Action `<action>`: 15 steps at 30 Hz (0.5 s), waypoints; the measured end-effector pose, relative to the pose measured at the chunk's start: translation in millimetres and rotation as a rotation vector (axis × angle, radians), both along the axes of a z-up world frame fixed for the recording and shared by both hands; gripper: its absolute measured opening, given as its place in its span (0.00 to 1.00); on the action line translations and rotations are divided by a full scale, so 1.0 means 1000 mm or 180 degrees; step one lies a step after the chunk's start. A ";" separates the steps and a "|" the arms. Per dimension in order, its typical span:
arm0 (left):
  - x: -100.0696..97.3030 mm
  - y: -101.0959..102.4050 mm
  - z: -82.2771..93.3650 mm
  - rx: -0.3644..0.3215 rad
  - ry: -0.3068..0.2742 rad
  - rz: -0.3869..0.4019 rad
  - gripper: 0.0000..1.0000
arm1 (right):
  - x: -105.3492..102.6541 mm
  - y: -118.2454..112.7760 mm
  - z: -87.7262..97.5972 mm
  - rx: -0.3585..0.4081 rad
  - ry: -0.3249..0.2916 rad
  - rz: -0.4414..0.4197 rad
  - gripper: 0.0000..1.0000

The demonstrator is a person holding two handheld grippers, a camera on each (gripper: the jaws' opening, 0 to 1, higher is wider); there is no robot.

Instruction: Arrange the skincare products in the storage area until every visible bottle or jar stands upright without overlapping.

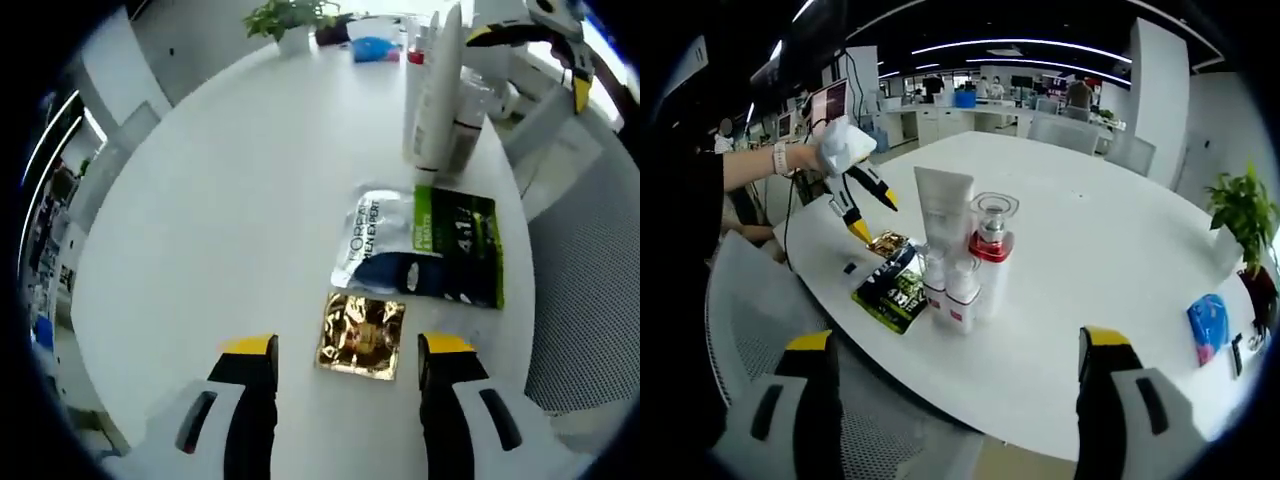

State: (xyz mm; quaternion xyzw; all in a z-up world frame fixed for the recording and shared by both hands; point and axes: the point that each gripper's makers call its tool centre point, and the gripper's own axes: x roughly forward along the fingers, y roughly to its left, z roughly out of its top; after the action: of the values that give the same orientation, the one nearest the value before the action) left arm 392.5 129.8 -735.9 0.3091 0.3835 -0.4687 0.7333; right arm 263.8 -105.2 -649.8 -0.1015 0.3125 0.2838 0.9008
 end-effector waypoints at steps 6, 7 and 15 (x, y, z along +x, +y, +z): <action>0.009 0.002 0.020 -0.0335 -0.0280 0.0445 0.68 | 0.000 0.006 0.002 0.0013 -0.0026 0.0075 1.00; 0.010 0.002 0.023 -0.0383 -0.0334 0.0475 0.71 | 0.000 0.007 0.003 0.0016 -0.0034 0.0091 1.00; 0.010 0.000 0.039 -0.0664 -0.0404 0.0857 0.96 | -0.001 0.010 0.006 0.0058 -0.0062 0.0138 1.00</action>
State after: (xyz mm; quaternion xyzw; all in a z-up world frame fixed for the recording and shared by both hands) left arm 402.8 130.2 -696.4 0.2062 0.3236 -0.3831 0.8402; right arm 262.4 -95.2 -643.9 -0.1028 0.2988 0.3052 0.8983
